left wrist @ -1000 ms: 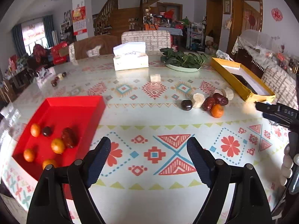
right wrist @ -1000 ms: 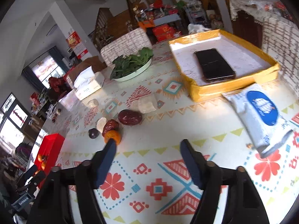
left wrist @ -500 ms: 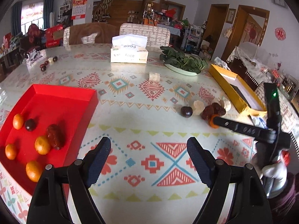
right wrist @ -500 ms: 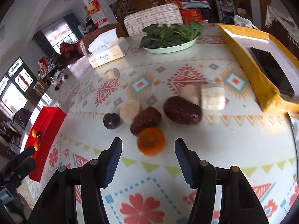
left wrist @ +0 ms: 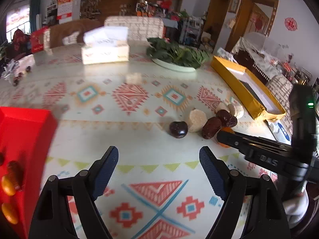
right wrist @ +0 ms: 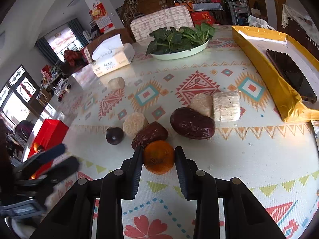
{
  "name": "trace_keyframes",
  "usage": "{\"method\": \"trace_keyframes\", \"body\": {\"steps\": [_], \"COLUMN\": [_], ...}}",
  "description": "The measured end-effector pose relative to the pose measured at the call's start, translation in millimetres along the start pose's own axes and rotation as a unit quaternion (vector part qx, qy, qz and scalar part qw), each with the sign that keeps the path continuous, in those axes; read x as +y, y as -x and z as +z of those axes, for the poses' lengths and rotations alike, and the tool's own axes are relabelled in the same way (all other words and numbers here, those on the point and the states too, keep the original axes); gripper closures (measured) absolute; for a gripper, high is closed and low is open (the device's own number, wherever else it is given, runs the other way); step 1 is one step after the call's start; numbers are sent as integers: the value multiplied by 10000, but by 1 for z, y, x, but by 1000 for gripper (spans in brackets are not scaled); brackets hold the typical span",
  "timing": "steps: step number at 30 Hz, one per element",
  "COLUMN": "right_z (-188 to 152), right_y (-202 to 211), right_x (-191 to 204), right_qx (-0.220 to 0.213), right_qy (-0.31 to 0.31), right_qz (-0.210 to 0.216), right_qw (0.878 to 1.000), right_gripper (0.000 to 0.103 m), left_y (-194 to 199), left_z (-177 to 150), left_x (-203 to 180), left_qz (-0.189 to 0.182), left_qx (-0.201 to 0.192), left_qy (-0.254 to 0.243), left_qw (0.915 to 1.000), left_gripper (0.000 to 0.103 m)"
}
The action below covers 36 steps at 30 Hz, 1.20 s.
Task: Organize fruits
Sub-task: 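Grasp an orange with the right gripper while the left gripper grasps a dark plum, then carry the orange and plum into the red tray and open both grippers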
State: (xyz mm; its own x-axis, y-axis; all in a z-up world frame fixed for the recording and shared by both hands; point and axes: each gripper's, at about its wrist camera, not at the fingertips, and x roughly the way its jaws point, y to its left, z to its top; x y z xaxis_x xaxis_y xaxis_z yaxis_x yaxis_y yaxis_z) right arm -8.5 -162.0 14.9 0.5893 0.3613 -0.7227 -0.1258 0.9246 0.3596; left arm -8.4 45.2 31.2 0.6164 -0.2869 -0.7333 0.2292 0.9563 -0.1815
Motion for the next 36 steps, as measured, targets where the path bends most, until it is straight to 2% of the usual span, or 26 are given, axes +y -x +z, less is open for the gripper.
{"method": "trace_keyframes", "body": {"steps": [2, 6, 8, 12, 16, 18, 22, 26, 33, 36], "right_z": [1, 2, 3, 3, 3, 3, 3, 3, 2, 1], "right_y": [4, 8, 9, 9, 8, 8, 7, 8, 17, 28], "right_x": [-3, -8, -8, -8, -7, -6, -7, -8, -8, -3], "right_qx": [-58, -113, -119, -119, -104, -104, -113, -148, -342, -609], "right_qy": [-60, -169, -190, -196, -202, -204, -205, -213, -230, -155], "right_qz": [30, 68, 70, 76, 72, 75, 57, 43, 164, 236], "right_qw": [10000, 9998, 9997, 9997, 9997, 9997, 9997, 9997, 9990, 9977], "right_gripper": [68, 68, 68, 68, 68, 67, 68, 68, 68, 68], "left_y": [-14, -34, -44, -58, -63, -63, -62, -53, -9, 15], "left_z": [5, 15, 20, 26, 25, 25, 26, 27, 22, 14], "left_x": [-4, -12, -16, -21, -26, -26, -16, -15, 0, 15], "left_qz": [-144, -313, -385, -466, -439, -365, -502, -365, -380, -355], "left_qx": [79, 228, 306, 409, 398, 371, 364, 201, -174, -327], "left_qy": [-14, -128, -195, -311, -478, -493, -246, -213, 163, 401], "left_qw": [9999, 9992, 9986, 9976, 9971, 9974, 9978, 9989, 9990, 9980], "left_gripper": [25, 46, 53, 62, 66, 77, 78, 78, 78, 78]}}
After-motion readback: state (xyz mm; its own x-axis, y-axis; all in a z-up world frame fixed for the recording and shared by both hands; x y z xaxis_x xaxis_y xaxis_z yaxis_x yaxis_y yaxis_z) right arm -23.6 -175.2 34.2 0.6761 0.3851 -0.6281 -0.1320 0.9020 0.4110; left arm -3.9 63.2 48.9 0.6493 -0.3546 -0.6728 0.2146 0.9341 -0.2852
